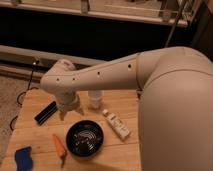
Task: Place the pepper on the white sponge
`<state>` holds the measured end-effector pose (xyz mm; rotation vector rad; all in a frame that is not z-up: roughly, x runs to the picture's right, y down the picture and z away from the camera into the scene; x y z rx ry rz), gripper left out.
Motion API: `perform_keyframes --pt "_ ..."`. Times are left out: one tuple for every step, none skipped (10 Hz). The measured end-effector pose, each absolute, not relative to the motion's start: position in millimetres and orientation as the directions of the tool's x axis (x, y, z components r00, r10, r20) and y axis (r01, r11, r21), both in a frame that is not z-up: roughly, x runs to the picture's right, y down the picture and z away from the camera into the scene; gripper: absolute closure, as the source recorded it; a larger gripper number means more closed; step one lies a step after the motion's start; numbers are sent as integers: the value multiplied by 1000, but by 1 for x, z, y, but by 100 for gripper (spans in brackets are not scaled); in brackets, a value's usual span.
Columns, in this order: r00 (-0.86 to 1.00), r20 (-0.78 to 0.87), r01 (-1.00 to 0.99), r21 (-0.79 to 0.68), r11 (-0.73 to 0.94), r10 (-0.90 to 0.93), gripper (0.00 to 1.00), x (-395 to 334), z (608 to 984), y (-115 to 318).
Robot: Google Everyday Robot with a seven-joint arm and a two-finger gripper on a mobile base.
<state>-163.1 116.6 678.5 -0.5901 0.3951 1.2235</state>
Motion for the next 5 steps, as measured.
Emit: perform_keyframes --pt "357 -561 -934 -239 267 747 35 -179 670 119" --pt "418 -536 -908 -275 317 733 35 -199 663 124" --pt "493 -514 -869 -314 382 702 35 -224 658 136" --pt "567 -495 -824 -351 445 658 35 -251 658 152" --pt "602 -489 -798 -368 477 631 35 -266 662 162"
